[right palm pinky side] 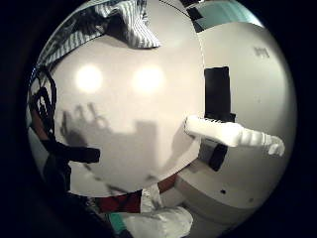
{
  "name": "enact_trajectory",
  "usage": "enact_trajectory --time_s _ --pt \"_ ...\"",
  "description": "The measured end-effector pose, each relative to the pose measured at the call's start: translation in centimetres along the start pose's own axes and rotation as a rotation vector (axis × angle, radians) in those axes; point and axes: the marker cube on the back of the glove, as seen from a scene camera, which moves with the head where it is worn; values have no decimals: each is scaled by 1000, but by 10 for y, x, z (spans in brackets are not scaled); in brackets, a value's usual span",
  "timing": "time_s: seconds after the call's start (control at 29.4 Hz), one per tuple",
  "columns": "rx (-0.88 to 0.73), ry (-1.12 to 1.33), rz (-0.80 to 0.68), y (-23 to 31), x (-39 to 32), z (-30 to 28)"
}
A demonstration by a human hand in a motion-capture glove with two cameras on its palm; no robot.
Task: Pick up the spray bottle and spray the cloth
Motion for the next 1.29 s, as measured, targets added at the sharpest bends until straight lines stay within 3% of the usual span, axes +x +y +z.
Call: enact_trajectory --time_s 0.48,0.68,0.82,1.05,1.12,1.19,1.29 --pt "11 -5 -32 4 -7 0" --pt "111 -76 -108 29 -14 -8" --pt "174 -214 -225 61 -1 -12" --pt "320 -721 -462 137 74 -16" --pt "328 -937 -420 160 91 -24" --pt "378 -1140 -269 178 121 -28" --pt "600 -1190 -69 166 194 -14"
